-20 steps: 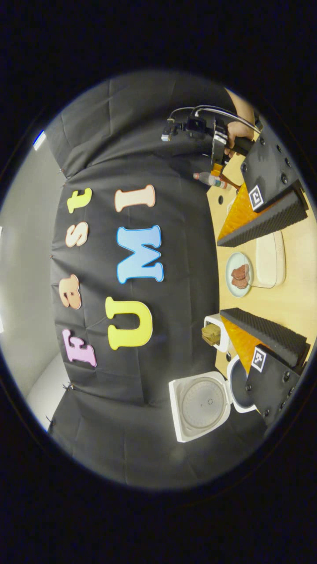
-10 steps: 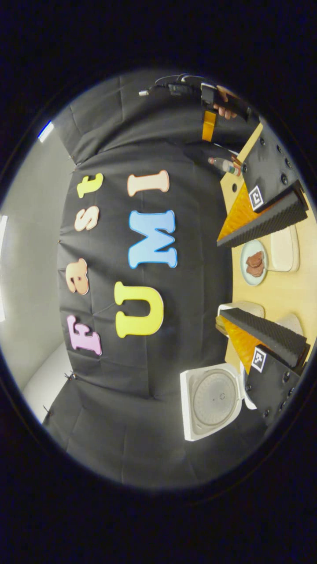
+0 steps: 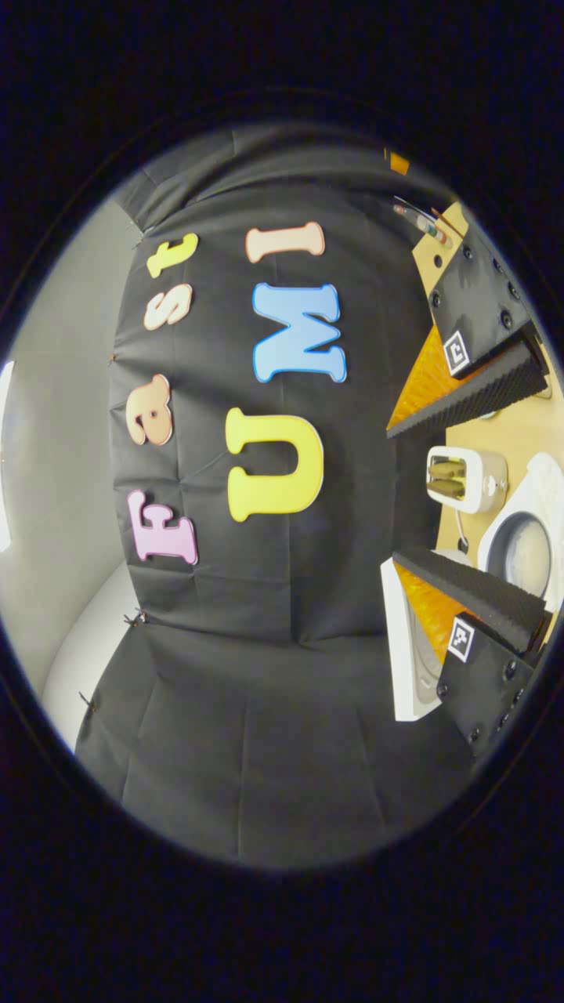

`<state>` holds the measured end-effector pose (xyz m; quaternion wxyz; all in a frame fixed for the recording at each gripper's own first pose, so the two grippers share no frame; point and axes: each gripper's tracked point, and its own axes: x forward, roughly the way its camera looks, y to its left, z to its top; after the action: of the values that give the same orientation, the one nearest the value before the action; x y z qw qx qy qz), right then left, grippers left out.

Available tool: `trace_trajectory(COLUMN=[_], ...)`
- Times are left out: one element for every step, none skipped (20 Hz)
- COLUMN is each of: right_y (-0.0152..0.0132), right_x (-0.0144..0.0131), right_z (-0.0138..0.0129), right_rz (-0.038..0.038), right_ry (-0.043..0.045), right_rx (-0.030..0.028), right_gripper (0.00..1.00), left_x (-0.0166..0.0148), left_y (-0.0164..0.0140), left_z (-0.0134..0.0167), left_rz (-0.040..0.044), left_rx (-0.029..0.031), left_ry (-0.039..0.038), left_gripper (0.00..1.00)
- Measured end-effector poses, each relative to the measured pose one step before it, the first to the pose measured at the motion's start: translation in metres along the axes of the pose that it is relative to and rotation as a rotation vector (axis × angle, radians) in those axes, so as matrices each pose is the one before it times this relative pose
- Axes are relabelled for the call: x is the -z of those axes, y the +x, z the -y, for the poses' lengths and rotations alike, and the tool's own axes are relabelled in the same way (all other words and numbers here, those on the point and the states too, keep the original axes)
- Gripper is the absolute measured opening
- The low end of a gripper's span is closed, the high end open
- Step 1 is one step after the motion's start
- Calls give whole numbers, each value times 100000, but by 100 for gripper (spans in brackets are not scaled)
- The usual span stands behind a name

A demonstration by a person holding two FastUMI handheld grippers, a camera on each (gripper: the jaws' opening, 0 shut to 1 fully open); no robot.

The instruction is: Close the left gripper, press the button to open the rice cooker; take a wooden spoon from the chopstick holder with the right hand, scoop a spoonful of rice and pour it into the rice cooker, then put the wooden spoon back into the chopstick holder.

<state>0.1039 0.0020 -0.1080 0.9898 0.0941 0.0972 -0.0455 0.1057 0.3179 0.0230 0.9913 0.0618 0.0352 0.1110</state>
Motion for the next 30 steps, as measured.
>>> trace_trajectory(right_y=[63, 198, 91, 50, 28, -22, -25, -63, -76, -32, -70, -62, 43, 22, 56, 26, 85, 94, 87, 33, 70, 69, 93, 45, 89, 12, -12, -57, -99, -75], right_x=[51, 204, 95, 189, 134, 231, 135, 79, -19, 91, 18, 113, 25, 54, -29, -51, -7, -22, -104, 64, 40, 65, 92, 148, 171, 193, -19, -54, -146, -132], right_z=[-166, -94, -161, -4, -145, -457, -398, -236, -200, -41, 93, 264, 246, 339, 291, 266, 220, 147, 73, 54, -117, -200, -279, -259, -337, -363, -327, -164, -22, 200], right_rz=[-640, -716, -590, -620, -625, -621, -473, -146, 7, -229, -451, -339, -251, -222, -234, 12, -148, -70, 108, 68, 17, -152, -332, -229, -302, -272, -36, 289, 348, 694], right_ry=[-316, -233, 39, 549, 1182, 1303, 664, -96, -886, -1221, -1170, -693, 41, 469, 659, 665, 481, 125, -183, -56, 20, -16, -167, -143, -78, -2, -234, -773, -1514, -1631], right_rx=[288, 270, 768, 1214, 832, 305, 354, 501, 326, 379, 532, 1011, 982, 1130, 1116, 1003, 881, 555, 486, 350, -165, -328, -679, -994, -1056, -1341, -1402, -1113, -606, -250], right_gripper=[93, 93, 93, 93, 93, 93, 93, 93, 93, 93, 93, 93, 93, 93, 93, 93, 93, 93, 93, 93, 93, 93, 93, 93, 94, 93, 94, 94, 94, 93], left_x=[-301, -299, -186, 180, 321, 418, 403, -38, -394, -287, -144, 176, 205, 446, 328, 481, 997, 1035, 1064, 1112, 1245, -372, 385, 178, -5, 145, 287, 177, 486, 352], left_y=[828, 959, 1247, 1327, 1541, 1500, 1256, 1267, 1234, 1199, 1046, 1128, 871, 893, 1018, 899, 768, 701, 615, 342, -87, 3, -404, -28, -550, -441, -1152, -742, -619, -789], left_z=[-1307, -1405, -1516, -1675, -1842, -1649, -1225, -1093, -890, -801, -775, -704, -517, -593, -496, -539, -639, -502, -626, -287, -385, 148, 330, -175, 169, 229, 410, 190, 51, 207], left_rz=[-188, -134, 258, -774, -873, -1608, -916, -150, 759, 435, 164, -508, -897, -1382, -1566, -1695, -2372, -2493, -2217, -2613, -2835, 2832, -1324, 148, 186, 768, 1277, 517, 560, 417], left_rx=[-988, -996, -1246, -2367, -3059, -2956, -1903, -1694, -1576, -1476, -1269, -1271, -898, -1105, -540, -776, -1092, -1598, -2037, -1204, -3080, -543, -584, -184, -371, 35, -352, -308, -136, -104], left_ry=[-943, -1527, -1852, -2036, -1309, -771, -971, -793, -832, -274, 115, 320, 255, -156, -326, -30, -163, -207, -31, -659, 1150, 3801, -63, -325, -558, 540, 211, 177, 191, 2], left_gripper=[92, 94, 96, 100, 100, 100, 100, 98, 97, 96, 96, 97, 97, 97, 97, 96, 97, 97, 96, 96, 96, 99, 96, 94, 98, 98, 96, 97, 96, 96])
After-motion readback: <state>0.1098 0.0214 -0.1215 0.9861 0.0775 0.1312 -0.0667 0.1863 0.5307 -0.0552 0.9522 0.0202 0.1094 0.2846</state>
